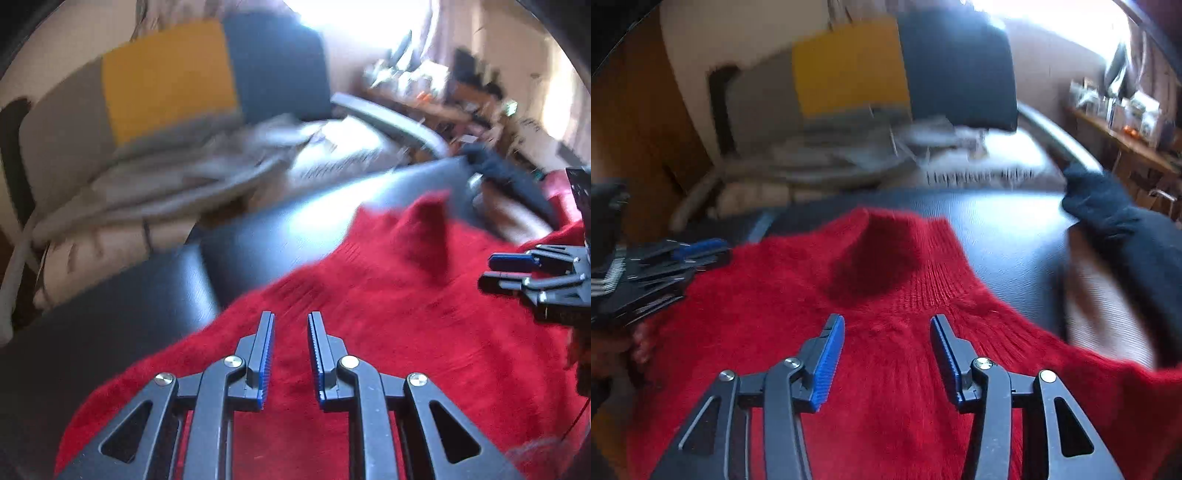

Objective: Fold clothes

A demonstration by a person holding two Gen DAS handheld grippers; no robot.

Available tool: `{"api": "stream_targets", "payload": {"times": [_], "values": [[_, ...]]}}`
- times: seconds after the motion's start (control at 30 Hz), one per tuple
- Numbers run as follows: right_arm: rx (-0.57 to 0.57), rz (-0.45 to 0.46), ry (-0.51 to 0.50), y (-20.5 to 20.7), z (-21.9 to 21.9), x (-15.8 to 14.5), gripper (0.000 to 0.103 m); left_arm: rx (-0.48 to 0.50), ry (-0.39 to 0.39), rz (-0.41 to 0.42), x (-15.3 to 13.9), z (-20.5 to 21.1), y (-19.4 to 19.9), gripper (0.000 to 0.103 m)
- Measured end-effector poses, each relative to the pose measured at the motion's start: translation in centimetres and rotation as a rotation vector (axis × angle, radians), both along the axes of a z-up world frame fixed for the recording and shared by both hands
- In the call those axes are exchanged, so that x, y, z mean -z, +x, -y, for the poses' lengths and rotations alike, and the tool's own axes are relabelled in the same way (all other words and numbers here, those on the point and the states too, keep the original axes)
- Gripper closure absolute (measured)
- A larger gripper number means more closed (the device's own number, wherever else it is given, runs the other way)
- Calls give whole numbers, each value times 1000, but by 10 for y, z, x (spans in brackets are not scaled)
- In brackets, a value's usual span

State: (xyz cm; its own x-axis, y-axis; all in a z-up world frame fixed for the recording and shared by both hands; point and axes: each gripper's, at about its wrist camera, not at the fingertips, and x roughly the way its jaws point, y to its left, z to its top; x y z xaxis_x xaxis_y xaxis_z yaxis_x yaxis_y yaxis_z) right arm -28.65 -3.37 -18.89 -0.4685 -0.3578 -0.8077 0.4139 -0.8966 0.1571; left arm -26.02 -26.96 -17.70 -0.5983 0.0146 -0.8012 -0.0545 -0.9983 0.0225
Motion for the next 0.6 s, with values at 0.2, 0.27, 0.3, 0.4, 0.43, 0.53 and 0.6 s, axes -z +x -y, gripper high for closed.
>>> {"api": "stream_targets", "payload": {"times": [0.2, 0.27, 0.3, 0.4, 0.43, 0.53, 0.6], "values": [[20, 30, -16, -16, 10, 19, 56, -84, 73, -33, 17, 50, 31, 88], [1, 12, -10, -17, 21, 20, 54, -117, 50, -39, 17, 62, 37, 88], [-9, 7, -13, -18, 28, 21, 54, -133, 38, -42, 17, 68, 41, 88], [-46, -6, -26, -26, 53, 24, 54, -199, -5, -41, 18, 93, 51, 87], [-60, -12, -30, -25, 63, 23, 54, -221, -16, -39, 19, 102, 55, 86], [-101, -25, -48, -24, 90, 20, 52, -293, -56, -29, 22, 133, 68, 85], [-126, -34, -57, -25, 107, 19, 51, -333, -82, -21, 24, 148, 75, 83]]}}
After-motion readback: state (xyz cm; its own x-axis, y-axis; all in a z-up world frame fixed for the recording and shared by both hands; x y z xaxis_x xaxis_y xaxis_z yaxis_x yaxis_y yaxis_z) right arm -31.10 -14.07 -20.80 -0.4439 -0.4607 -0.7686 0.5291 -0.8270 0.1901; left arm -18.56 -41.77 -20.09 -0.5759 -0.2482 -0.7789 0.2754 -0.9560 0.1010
